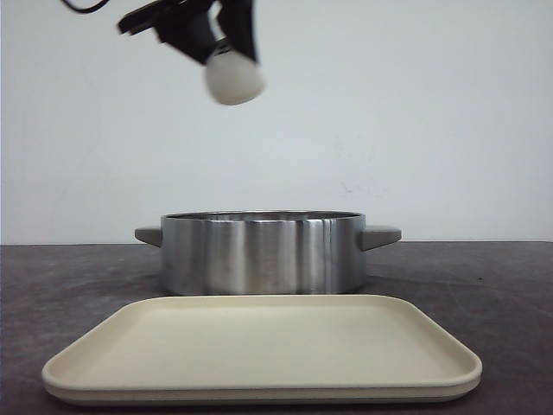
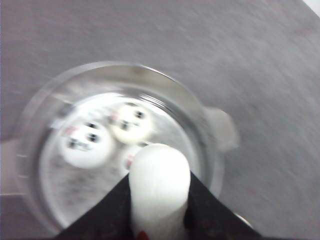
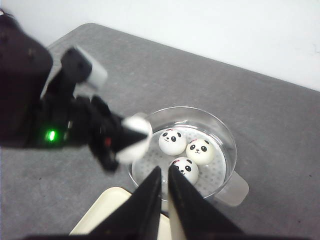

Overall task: Steam buns
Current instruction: 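Lift the last bun with the left gripper into the pot, release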

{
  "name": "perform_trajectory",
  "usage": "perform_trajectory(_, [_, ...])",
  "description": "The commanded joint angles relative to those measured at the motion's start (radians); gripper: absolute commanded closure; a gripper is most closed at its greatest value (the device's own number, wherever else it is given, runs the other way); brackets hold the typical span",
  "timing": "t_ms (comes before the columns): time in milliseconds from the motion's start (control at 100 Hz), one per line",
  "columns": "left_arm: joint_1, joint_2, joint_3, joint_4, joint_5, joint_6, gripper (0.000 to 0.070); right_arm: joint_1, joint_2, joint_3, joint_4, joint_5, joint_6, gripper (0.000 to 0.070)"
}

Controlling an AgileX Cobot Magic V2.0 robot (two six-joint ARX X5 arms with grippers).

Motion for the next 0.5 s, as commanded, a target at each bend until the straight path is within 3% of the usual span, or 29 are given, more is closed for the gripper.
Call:
perform_trajectory(0, [0.025,0.053,0.017,0.001,0.008,0.013,0.0689,0.011,0.005,0.020,0.011,-0.001,-0.004,0.0686])
perform_trajectory(190, [0.097,0.140,0.017,-0.003,0.103,0.002,0.0689,0.011,0.005,0.020,0.011,0.000,-0.004,0.0686])
perform_trajectory(490, [0.105,0.281,0.017,0.042,0.121,0.007,0.0689,0.011,0.005,0.020,0.009,0.001,0.002,0.0686])
